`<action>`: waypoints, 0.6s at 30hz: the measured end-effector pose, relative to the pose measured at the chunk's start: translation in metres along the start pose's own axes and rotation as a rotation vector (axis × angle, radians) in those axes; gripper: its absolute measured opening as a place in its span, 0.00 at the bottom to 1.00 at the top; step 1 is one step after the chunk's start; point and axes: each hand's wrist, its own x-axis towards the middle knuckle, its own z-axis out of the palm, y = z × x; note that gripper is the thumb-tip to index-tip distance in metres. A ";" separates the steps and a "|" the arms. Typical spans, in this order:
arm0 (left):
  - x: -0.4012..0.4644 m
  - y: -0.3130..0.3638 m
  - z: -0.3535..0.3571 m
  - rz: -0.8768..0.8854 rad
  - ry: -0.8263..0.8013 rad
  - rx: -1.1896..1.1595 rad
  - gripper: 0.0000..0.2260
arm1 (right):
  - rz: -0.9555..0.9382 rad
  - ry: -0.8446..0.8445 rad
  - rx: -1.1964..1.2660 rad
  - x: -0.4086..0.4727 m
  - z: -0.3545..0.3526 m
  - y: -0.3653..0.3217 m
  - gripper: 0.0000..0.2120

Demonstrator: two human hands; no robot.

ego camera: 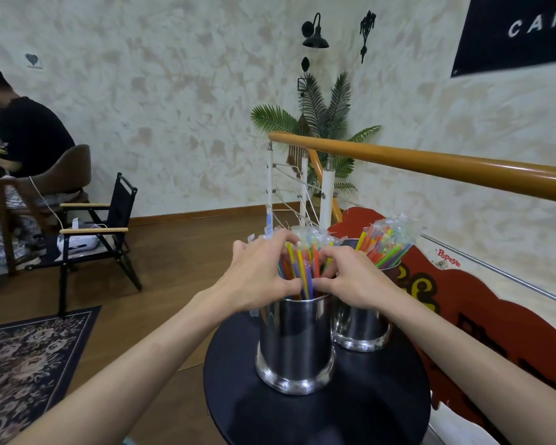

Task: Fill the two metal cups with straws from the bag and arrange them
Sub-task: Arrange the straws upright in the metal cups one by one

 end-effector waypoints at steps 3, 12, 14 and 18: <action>0.000 -0.001 -0.003 -0.009 -0.118 -0.063 0.31 | 0.007 -0.013 -0.012 0.002 0.001 0.003 0.09; 0.007 -0.002 0.002 -0.061 -0.031 -0.150 0.26 | 0.028 -0.030 -0.006 0.004 0.005 0.008 0.06; 0.008 0.000 0.006 -0.075 0.005 -0.138 0.25 | 0.031 -0.035 -0.021 0.004 0.005 0.008 0.06; 0.011 0.000 0.013 -0.084 0.055 -0.104 0.24 | 0.039 -0.039 -0.015 0.005 0.005 0.010 0.06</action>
